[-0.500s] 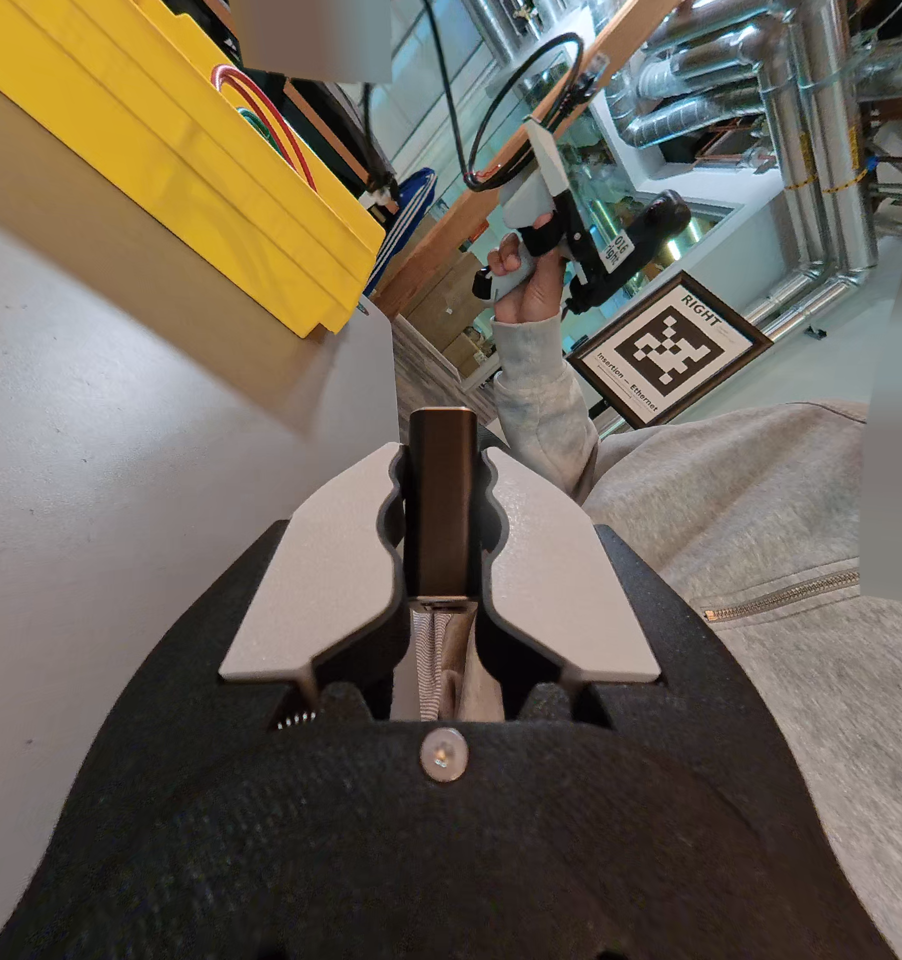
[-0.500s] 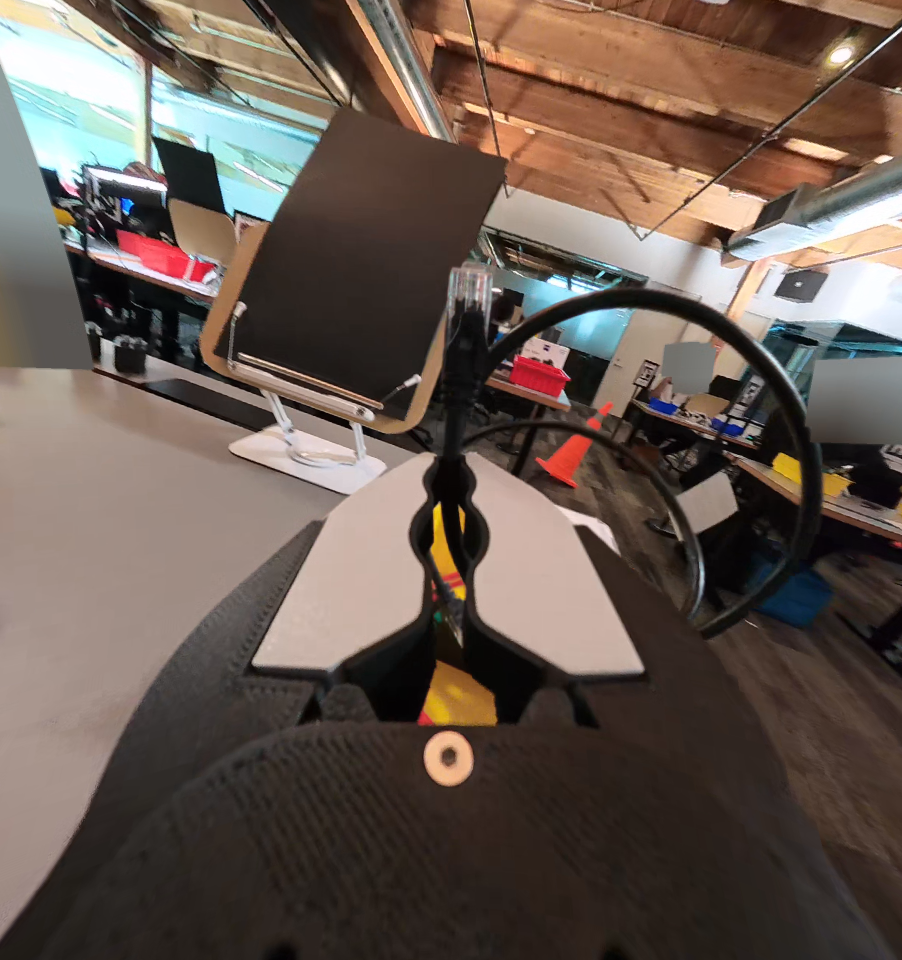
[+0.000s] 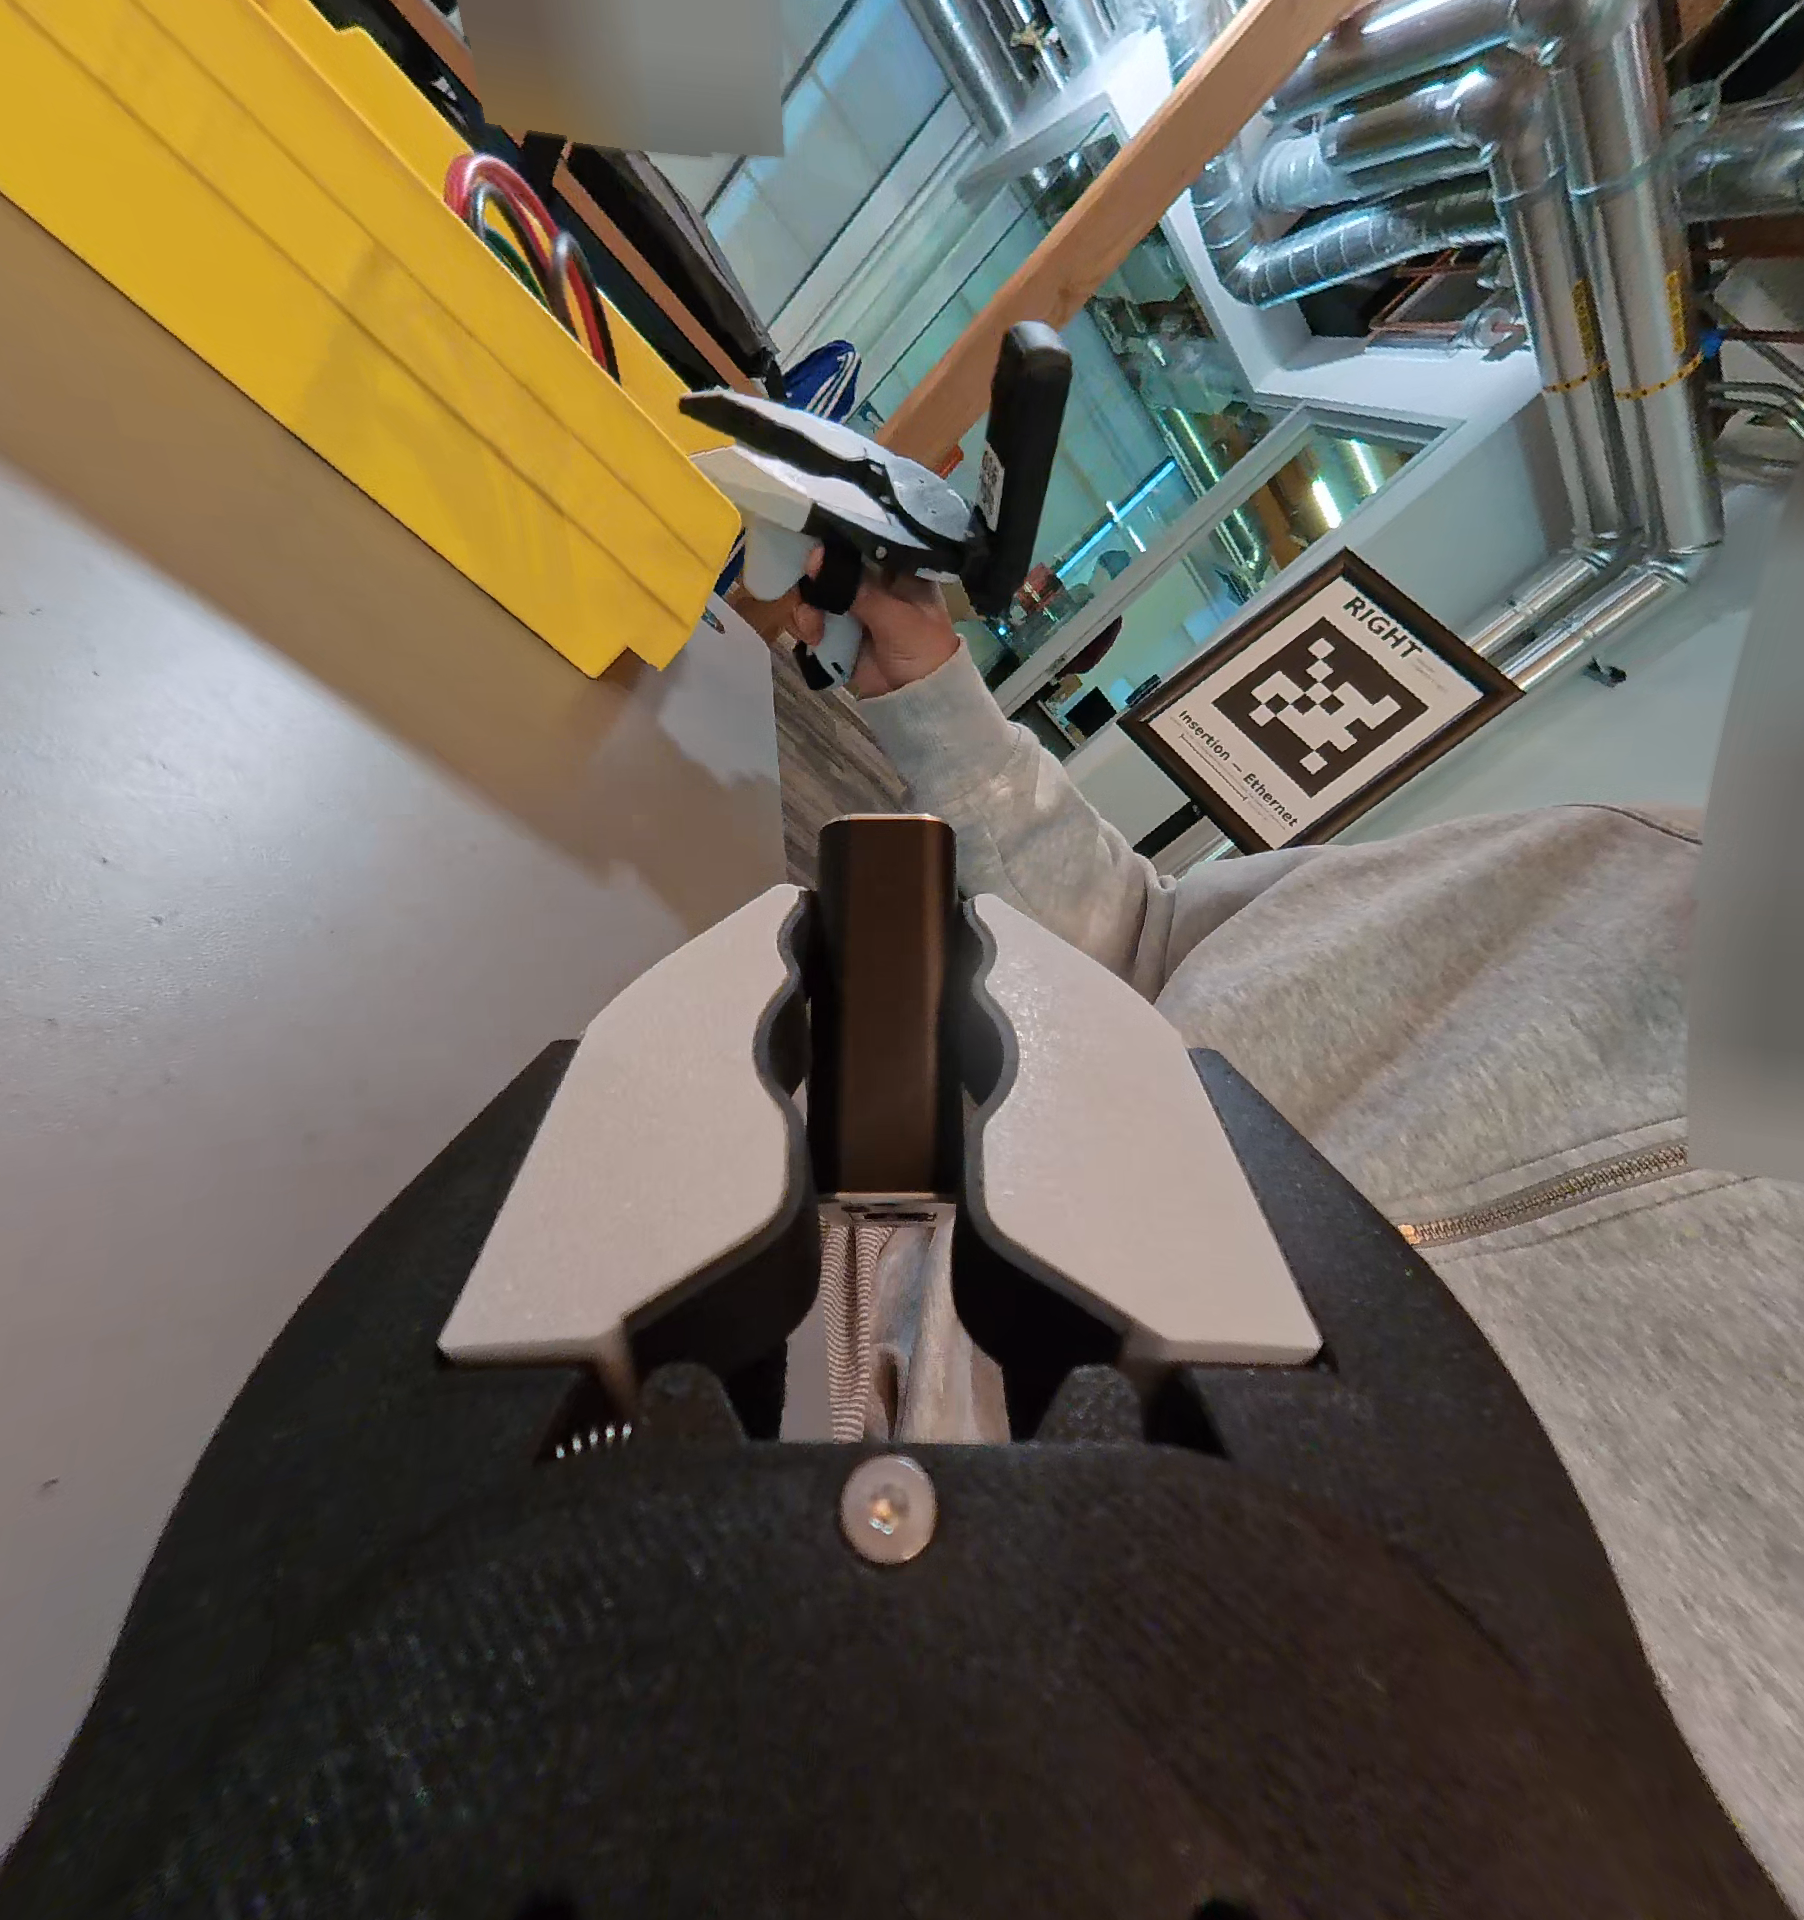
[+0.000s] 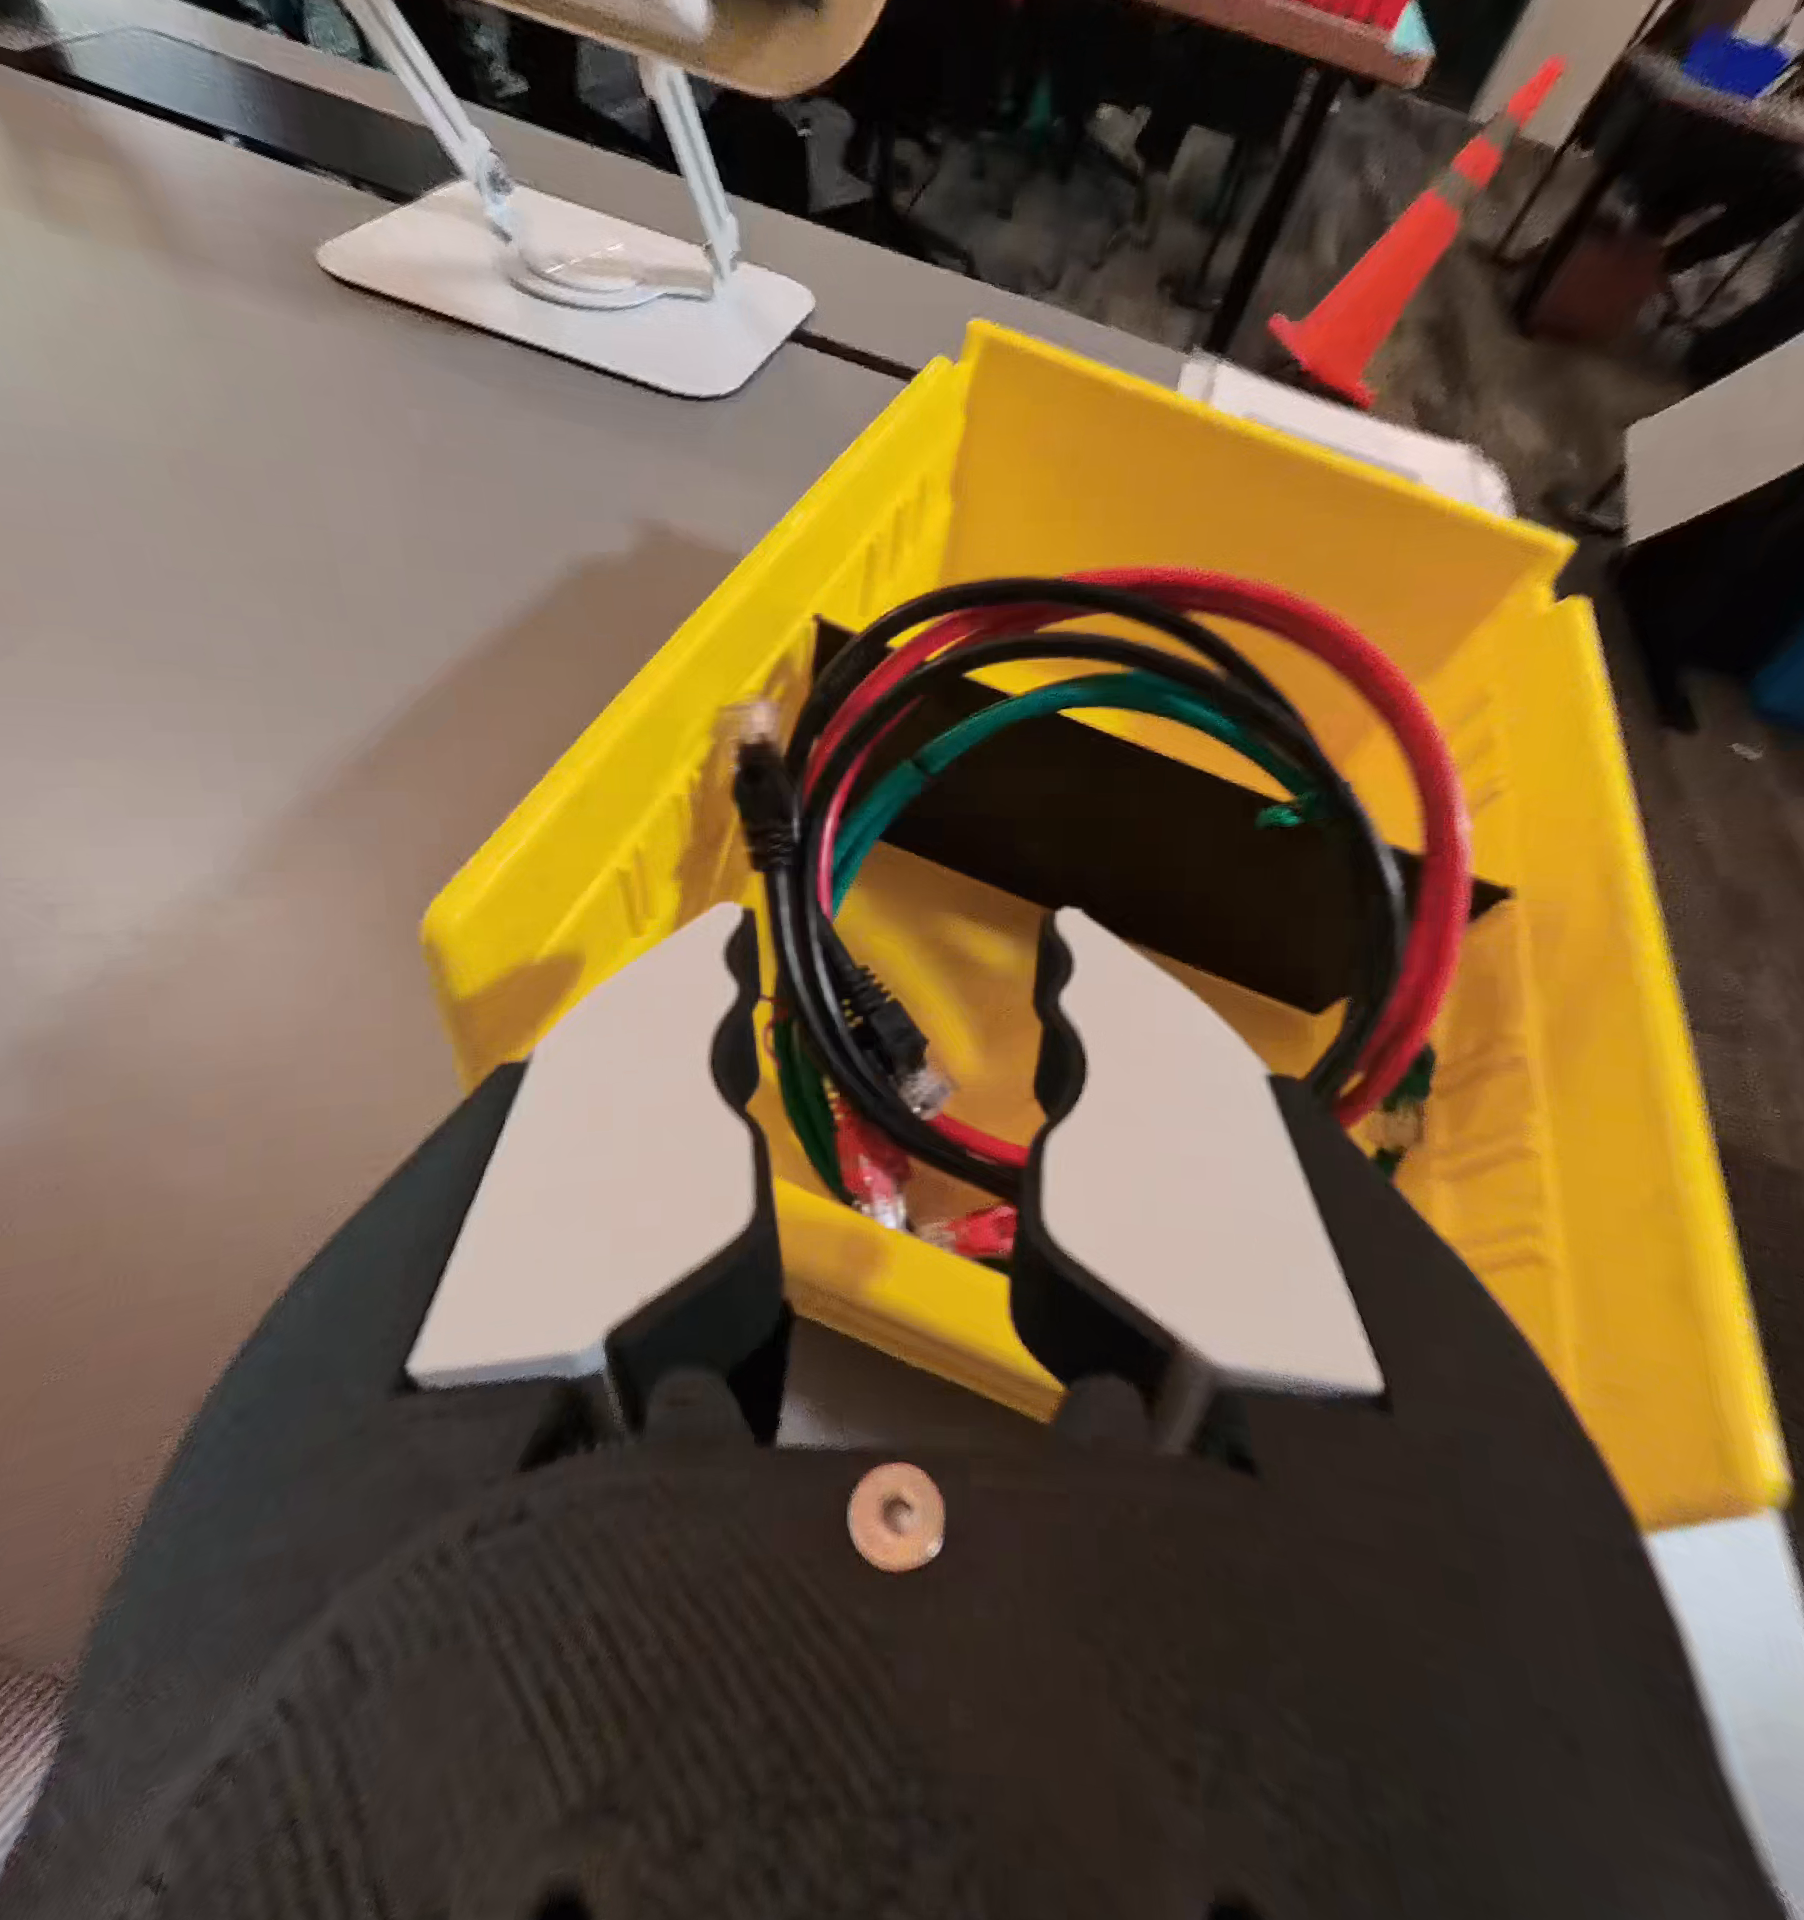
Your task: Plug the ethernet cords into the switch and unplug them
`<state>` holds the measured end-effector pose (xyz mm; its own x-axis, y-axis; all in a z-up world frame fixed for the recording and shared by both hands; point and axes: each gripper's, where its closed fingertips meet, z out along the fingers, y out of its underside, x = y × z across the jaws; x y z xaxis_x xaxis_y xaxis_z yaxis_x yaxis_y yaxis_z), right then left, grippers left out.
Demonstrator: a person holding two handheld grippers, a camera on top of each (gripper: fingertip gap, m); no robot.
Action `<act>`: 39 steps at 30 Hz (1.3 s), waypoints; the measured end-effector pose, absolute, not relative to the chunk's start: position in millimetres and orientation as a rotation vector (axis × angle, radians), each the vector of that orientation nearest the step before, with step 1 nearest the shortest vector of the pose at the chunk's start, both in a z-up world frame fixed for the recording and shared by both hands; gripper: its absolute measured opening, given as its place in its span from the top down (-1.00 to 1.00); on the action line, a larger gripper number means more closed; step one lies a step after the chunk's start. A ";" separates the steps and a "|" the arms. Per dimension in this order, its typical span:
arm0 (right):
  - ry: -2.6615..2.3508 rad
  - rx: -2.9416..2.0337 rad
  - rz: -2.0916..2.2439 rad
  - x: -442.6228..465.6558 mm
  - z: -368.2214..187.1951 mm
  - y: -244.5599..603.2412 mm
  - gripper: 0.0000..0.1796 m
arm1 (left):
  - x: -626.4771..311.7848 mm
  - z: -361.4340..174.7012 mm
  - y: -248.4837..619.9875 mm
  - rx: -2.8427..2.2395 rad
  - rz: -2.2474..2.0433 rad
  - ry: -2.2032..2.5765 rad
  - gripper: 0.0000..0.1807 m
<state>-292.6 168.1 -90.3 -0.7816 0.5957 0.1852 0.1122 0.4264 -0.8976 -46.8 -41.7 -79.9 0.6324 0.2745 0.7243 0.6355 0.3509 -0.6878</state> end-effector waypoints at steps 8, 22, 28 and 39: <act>-2.008 -0.509 1.511 -276.4 -43.4 164.5 0.53 | -48.7 -83.8 -43.3 -1.201 -0.310 -0.921 0.72; -2.506 -0.105 2.118 -63.3 -72.6 6.5 0.48 | -44.4 -81.1 -28.6 -1.218 -0.297 -0.860 0.73; -2.694 -0.126 2.174 -36.0 -87.7 -6.7 0.45 | -35.7 -61.2 -11.4 -1.220 -0.224 -0.735 0.73; -2.817 -0.213 2.296 -35.7 -79.8 2.0 0.74 | -44.4 -66.4 1.0 -1.246 -0.121 -0.804 0.48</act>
<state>-35.7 2.0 -79.8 -0.8718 -0.2166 -0.4394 0.3868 0.2464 -0.8887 -44.4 1.0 -66.4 0.7264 0.3337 0.6009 0.4959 0.3508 -0.7944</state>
